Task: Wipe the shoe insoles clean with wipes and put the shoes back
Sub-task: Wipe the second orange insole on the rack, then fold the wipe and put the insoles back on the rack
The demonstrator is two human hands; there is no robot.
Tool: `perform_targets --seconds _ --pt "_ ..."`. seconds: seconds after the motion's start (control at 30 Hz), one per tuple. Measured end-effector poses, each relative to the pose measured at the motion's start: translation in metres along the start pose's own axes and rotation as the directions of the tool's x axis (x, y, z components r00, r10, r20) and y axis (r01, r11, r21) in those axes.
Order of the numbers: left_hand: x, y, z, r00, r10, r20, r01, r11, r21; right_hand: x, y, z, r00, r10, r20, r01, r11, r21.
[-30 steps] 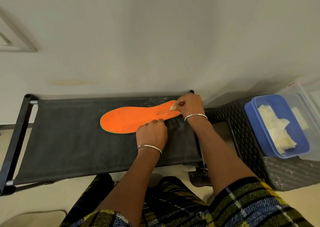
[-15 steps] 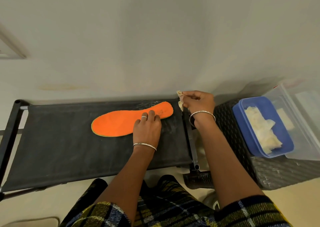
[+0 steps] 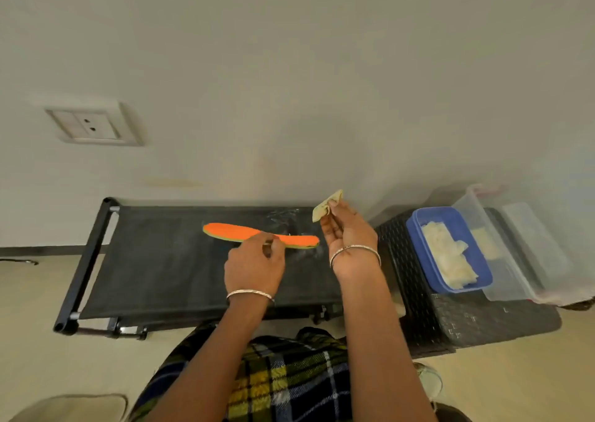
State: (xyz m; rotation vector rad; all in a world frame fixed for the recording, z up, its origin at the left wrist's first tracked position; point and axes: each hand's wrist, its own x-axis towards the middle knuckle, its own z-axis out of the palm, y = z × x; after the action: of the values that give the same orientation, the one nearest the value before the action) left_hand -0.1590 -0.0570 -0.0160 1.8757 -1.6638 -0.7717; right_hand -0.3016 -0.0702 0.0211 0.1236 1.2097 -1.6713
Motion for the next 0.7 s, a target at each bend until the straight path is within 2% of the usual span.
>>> perform_targets --seconds 0.1,0.2,0.27,0.33,0.43,0.57,0.7 --pt "-0.027 -0.005 -0.042 0.994 -0.109 0.024 0.111 0.960 -0.256 -0.046 0.002 0.007 0.998 0.035 0.054 -0.038 0.998 0.049" --pt "-0.061 -0.002 -0.088 0.962 -0.253 0.102 0.265 0.779 -0.569 -0.093 0.003 0.008 0.989 0.064 0.137 -0.070 0.997 0.034" --pt "-0.083 -0.003 -0.120 0.942 -0.287 0.176 0.327 0.655 -0.681 -0.125 0.004 0.006 0.981 0.098 0.169 -0.103 0.994 0.025" --pt "-0.105 -0.012 -0.149 0.926 -0.296 0.233 0.368 0.577 -0.730 -0.156 0.007 0.006 0.972 0.124 0.201 -0.130 0.991 0.014" --pt "-0.137 -0.034 -0.191 0.913 -0.329 0.241 0.389 0.522 -0.760 -0.202 0.015 0.010 0.956 0.153 0.251 -0.160 0.987 0.005" --pt "-0.187 -0.065 -0.245 0.918 -0.365 0.153 0.336 0.511 -0.791 -0.267 0.040 0.023 0.923 0.198 0.329 -0.195 0.980 -0.045" --pt "-0.246 -0.116 -0.289 0.897 -0.441 0.030 0.264 0.481 -0.836 -0.338 0.094 0.030 0.875 0.251 0.415 -0.214 0.968 -0.134"
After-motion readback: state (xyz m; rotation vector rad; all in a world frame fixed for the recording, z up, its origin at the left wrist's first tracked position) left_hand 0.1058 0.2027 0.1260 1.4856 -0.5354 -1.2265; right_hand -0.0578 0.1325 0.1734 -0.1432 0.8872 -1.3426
